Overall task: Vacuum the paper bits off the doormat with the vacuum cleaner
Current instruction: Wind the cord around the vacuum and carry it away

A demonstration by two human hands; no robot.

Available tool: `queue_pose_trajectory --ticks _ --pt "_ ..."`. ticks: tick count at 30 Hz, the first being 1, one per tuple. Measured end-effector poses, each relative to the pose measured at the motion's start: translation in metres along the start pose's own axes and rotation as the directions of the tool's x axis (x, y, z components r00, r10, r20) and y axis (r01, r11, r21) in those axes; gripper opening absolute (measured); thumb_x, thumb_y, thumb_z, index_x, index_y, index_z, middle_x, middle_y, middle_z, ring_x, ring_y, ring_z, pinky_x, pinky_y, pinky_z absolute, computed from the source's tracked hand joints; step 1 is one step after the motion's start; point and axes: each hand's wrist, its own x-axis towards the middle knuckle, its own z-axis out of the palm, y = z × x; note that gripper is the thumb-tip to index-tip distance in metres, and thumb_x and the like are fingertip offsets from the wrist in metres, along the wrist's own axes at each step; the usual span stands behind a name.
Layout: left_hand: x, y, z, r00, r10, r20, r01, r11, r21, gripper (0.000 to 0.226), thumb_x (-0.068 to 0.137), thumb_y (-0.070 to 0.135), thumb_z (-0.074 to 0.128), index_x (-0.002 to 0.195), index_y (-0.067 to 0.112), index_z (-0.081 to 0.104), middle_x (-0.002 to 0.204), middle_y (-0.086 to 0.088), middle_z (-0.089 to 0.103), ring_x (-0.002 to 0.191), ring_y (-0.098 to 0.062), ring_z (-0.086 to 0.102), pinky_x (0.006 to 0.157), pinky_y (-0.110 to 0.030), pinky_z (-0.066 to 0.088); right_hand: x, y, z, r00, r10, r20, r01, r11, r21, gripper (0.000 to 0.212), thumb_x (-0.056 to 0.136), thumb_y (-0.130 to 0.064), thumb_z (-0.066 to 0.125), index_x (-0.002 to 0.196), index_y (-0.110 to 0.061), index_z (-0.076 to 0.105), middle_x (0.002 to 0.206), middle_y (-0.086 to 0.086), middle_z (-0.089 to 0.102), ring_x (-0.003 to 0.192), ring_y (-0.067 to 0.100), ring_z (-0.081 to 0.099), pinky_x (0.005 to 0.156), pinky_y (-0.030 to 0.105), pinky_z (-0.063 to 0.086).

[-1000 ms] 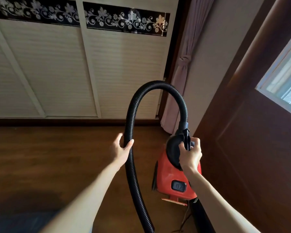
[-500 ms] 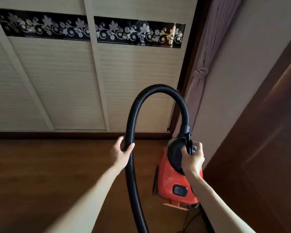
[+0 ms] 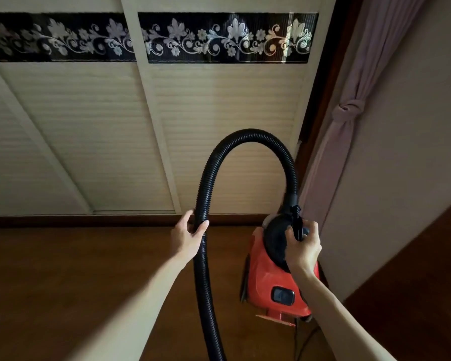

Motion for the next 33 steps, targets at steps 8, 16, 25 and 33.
queue_pose_trajectory --ticks 8,16,25,33 --pt "0.109 0.025 0.056 0.997 0.02 0.07 -0.02 1.0 0.006 0.06 0.094 0.035 0.066 0.147 0.017 0.045 0.149 -0.005 0.049 0.128 -0.027 0.054 0.096 -0.035 0.048 0.088 0.007 0.059 0.998 0.049 -0.033 -0.049 0.999 -0.011 0.015 0.093 -0.015 0.064 0.101 -0.018 0.052 0.083 -0.01 0.059 0.077 0.009 0.061 0.055 0.025 0.046" --pt "0.19 0.03 0.094 0.983 0.062 0.171 -0.061 0.998 -0.01 0.052 0.095 0.039 0.064 0.142 0.025 0.046 0.116 -0.002 0.065 0.09 -0.016 0.065 0.07 -0.028 0.053 0.149 0.006 0.091 0.997 0.04 -0.073 -0.046 0.996 -0.074 0.016 0.094 -0.011 0.063 0.107 -0.007 0.054 0.082 -0.01 0.056 0.069 0.0 0.053 0.046 0.006 0.041" --pt "0.292 0.039 0.162 0.929 0.128 0.347 -0.121 0.992 -0.041 0.05 0.096 0.036 0.064 0.14 0.023 0.047 0.095 -0.004 0.066 0.075 -0.015 0.067 0.056 -0.023 0.053 0.203 0.019 0.128 0.961 0.105 -0.256 -0.123 0.991 -0.057 0.016 0.093 -0.013 0.063 0.105 -0.013 0.054 0.087 -0.01 0.058 0.075 0.0 0.055 0.054 0.013 0.039" --pt "0.392 0.041 0.203 0.822 0.123 0.556 -0.105 0.992 -0.065 0.051 0.096 0.038 0.063 0.141 0.024 0.046 0.099 -0.007 0.066 0.077 -0.015 0.067 0.061 -0.026 0.055 0.25 0.02 0.181 0.877 0.178 -0.447 -0.231 0.971 -0.067 0.019 0.093 -0.013 0.064 0.111 -0.012 0.055 0.09 -0.006 0.059 0.079 0.014 0.06 0.056 0.021 0.045"
